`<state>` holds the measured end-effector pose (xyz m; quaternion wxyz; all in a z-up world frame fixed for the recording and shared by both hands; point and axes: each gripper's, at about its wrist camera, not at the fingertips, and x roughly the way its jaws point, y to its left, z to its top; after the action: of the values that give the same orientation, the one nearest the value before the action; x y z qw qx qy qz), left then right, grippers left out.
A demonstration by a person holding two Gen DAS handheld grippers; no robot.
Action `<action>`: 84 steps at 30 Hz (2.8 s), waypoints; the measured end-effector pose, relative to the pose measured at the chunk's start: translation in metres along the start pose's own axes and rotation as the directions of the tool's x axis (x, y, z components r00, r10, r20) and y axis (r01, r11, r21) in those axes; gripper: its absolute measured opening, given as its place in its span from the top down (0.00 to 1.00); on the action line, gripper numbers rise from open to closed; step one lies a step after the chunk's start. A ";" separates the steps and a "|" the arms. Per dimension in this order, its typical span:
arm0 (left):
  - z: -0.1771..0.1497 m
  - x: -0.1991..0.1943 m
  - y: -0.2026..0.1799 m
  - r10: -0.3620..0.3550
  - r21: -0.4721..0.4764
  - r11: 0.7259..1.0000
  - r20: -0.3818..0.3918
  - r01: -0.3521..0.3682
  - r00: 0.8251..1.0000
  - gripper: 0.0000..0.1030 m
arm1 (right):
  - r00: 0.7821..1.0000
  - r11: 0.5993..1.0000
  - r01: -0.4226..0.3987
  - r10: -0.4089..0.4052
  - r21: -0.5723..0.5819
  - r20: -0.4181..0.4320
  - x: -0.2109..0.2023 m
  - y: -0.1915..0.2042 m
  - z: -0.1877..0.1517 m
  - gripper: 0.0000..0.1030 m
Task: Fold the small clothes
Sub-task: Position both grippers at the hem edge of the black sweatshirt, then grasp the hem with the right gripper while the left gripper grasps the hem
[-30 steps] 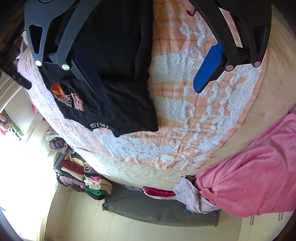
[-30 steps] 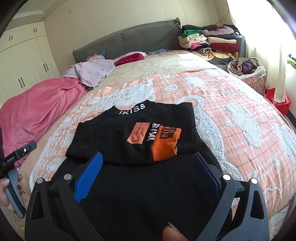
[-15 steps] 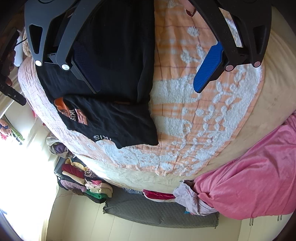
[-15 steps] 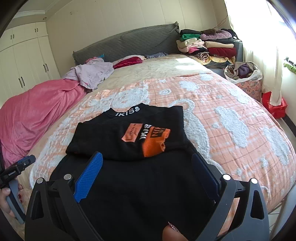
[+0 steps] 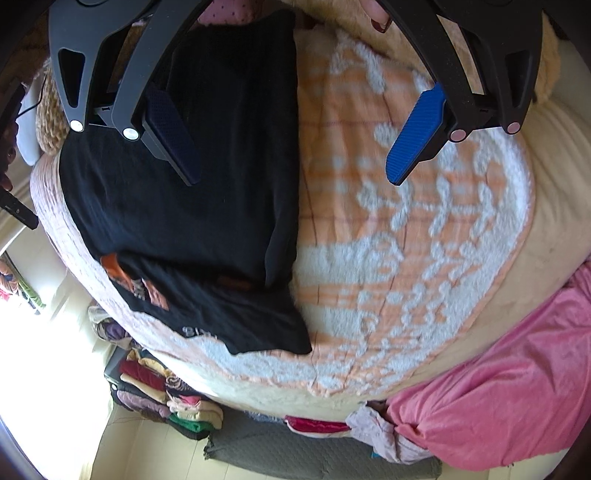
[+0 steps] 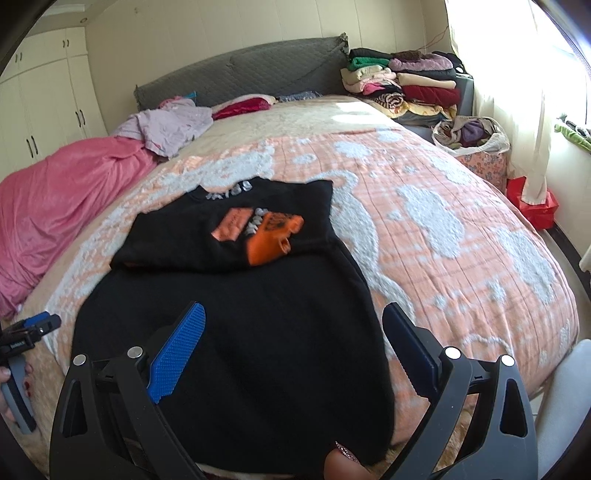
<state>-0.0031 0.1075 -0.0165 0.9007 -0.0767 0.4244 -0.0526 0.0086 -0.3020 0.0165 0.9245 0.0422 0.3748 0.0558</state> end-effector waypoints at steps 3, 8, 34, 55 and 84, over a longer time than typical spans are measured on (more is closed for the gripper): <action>-0.009 0.000 0.001 -0.006 0.004 1.000 -0.018 0.006 1.000 0.09 | 0.999 1.000 0.014 -0.014 -0.007 -0.031 0.002 -0.007 -0.015 0.07; -0.021 0.001 0.003 0.001 0.007 1.000 -0.055 -0.001 0.998 0.09 | 0.996 1.000 0.020 -0.020 0.003 -0.091 0.009 -0.019 -0.038 0.07; -0.050 0.025 -0.007 -0.009 0.040 0.999 -0.171 0.016 0.985 0.09 | 0.971 0.999 -0.035 0.037 0.013 -0.235 0.050 -0.040 -0.087 0.12; -0.058 0.022 -0.016 -0.106 0.019 0.994 -0.187 0.112 0.977 0.45 | 0.977 0.997 -0.080 0.075 -0.020 -0.201 0.040 -0.055 -0.090 0.53; 0.000 0.003 -0.002 -0.174 -0.068 0.982 0.001 0.174 0.985 0.96 | 0.969 0.964 -0.239 0.230 0.118 0.084 0.018 -0.073 0.003 0.91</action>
<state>-0.0007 0.1051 -0.0184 0.8885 -0.1438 0.4199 -0.1168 0.0291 -0.3723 -0.0026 0.9193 0.1469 0.3374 0.1396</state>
